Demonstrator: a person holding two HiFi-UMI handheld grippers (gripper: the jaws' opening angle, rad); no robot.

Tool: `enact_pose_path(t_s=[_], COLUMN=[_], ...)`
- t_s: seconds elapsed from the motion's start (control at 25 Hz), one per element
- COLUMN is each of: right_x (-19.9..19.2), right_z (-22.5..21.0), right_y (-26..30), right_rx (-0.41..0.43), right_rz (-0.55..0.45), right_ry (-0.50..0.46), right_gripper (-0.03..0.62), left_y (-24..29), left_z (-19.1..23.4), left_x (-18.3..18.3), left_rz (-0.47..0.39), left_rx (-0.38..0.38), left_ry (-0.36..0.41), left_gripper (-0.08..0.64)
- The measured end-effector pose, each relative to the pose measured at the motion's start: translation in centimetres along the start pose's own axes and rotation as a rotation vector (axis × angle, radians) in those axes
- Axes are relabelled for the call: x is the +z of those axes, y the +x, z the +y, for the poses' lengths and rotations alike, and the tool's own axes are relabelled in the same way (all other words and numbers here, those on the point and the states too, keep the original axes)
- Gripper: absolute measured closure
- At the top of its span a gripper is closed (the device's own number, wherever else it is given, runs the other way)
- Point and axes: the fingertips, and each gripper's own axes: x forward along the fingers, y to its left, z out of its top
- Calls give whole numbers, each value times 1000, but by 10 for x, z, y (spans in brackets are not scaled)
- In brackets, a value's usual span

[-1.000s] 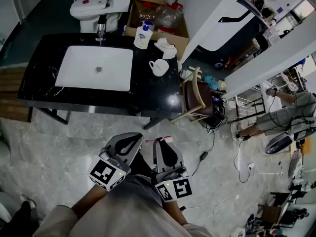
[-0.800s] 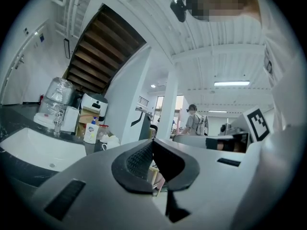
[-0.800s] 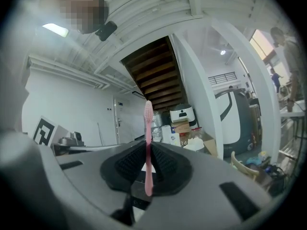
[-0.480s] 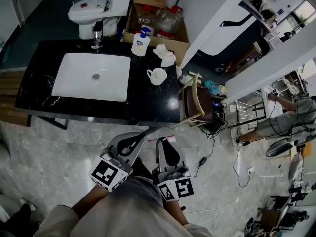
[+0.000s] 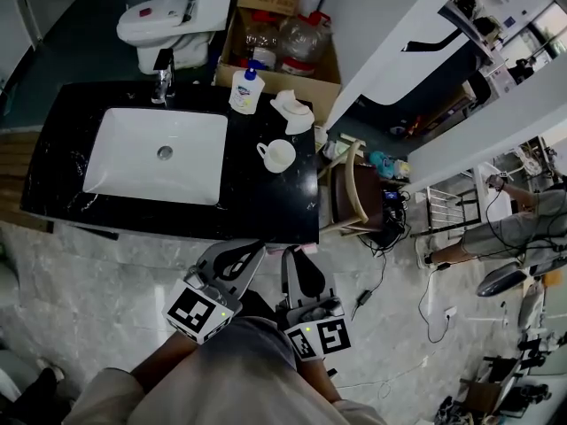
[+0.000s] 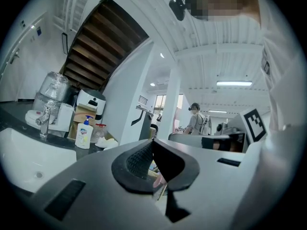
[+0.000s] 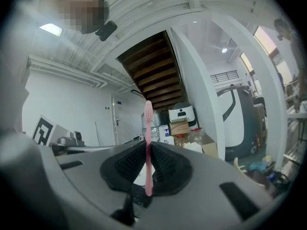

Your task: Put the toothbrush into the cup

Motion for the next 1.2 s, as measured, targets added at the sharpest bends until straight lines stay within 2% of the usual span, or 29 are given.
enact_pose_path(t_s=[0.68, 0.96, 1.2], right_x=[12, 10, 13], right_z=[-86, -105, -111], right_y=[61, 66, 70], right_rx=[76, 90, 103], right_rz=[-30, -36, -40], right_ry=[29, 57, 44], right_gripper=[554, 554, 554], left_y=[91, 102, 105], left_z=[36, 39, 40], left_x=[3, -6, -1], left_rz=[27, 56, 37], left_rx=[76, 118, 136], left_ry=[18, 35, 39], left_gripper=[549, 549, 549])
